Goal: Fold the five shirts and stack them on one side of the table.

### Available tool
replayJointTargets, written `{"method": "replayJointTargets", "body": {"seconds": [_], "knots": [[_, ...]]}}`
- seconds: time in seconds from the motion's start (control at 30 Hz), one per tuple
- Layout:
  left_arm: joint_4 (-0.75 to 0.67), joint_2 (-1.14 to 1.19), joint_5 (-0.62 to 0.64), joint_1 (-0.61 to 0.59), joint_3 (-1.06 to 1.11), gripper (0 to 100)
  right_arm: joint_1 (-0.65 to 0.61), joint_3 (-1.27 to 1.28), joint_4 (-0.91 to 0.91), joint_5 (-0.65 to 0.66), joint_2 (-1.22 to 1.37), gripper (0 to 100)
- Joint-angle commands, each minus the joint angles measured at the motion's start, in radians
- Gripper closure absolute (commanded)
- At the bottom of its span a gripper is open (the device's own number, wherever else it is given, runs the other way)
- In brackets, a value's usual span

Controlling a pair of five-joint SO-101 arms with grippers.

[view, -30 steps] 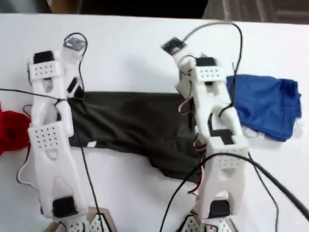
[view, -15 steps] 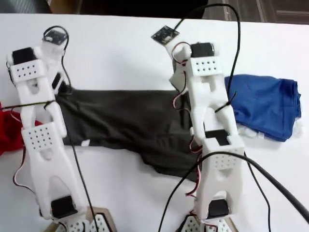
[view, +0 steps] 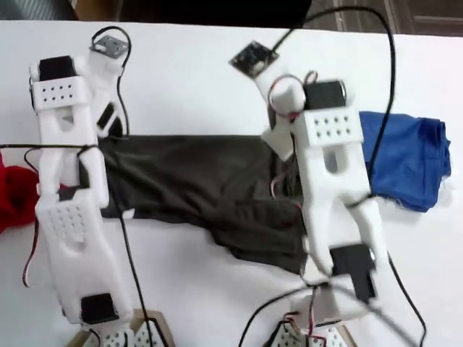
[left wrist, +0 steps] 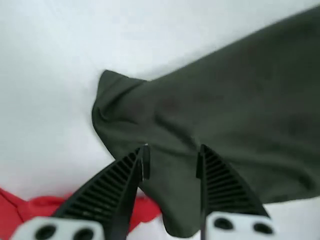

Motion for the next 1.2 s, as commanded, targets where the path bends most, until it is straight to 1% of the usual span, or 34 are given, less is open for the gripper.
{"method": "replayJointTargets", "body": {"seconds": [0.0,0.13,0.23,0.4,0.5,0.63,0.77,0.83,0.9,1.03,1.1,1.17], "knots": [[-0.011,-0.15,0.009,0.008,0.12,82,-0.007,0.258,-0.113,0.005,-0.196,80.3],[-0.086,-0.221,0.009,0.003,0.317,82,-0.007,0.485,-0.186,0.006,-0.329,80.1],[-0.175,-0.301,0.011,0.003,0.49,82,-0.007,0.594,-0.219,0.006,-0.41,80.1],[-0.382,-0.494,0.006,0.008,0.831,82,-0.007,0.667,-0.222,0.006,-0.513,80.1],[-0.511,-0.562,0.005,0.006,0.993,82,-0.007,0.687,-0.222,0.006,-0.552,80.1],[-0.572,-0.534,0.006,-0.008,1.061,82,-0.007,0.732,-0.223,0.008,-0.575,80.1],[-0.612,-0.46,0.011,-0.035,1.069,82,-0.004,0.804,-0.259,0.014,-0.573,80.1],[-0.634,-0.422,0.011,-0.038,1.064,82,0.002,0.848,-0.294,0.052,-0.575,80.2],[-0.644,-0.387,0.012,-0.038,1.063,82,0.004,0.887,-0.317,0.063,-0.576,80.3],[-0.672,-0.331,0.012,-0.04,1.069,82,-0.005,0.898,-0.315,0.064,-0.578,80.2],[-0.671,-0.324,0.012,-0.04,1.061,82,-0.021,0.896,-0.314,0.071,-0.578,80.1],[-0.675,-0.324,0.012,-0.038,1.061,82,-0.064,0.904,-0.302,0.087,-0.578,80.1]]}}
